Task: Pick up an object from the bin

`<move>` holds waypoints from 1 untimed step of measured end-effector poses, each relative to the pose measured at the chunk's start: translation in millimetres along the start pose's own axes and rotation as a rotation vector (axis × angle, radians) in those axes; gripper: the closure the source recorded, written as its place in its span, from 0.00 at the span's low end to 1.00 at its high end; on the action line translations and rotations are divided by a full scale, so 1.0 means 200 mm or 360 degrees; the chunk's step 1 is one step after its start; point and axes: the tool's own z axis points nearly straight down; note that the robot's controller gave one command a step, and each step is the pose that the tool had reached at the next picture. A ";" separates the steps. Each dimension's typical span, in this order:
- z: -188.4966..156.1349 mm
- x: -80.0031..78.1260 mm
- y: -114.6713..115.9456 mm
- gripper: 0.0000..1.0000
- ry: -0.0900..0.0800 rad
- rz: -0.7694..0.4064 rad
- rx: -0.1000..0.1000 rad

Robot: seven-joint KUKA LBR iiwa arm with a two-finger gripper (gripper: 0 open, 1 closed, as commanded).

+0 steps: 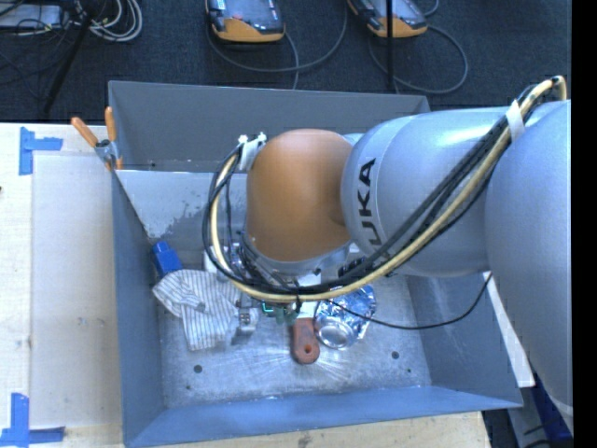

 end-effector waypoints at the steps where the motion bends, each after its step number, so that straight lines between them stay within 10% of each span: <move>1: -0.02 -0.01 -0.01 0.00 -0.0012 0.0008 -0.0002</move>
Offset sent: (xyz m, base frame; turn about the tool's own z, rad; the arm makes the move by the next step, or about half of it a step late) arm 0.0698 0.0295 -0.1022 0.1325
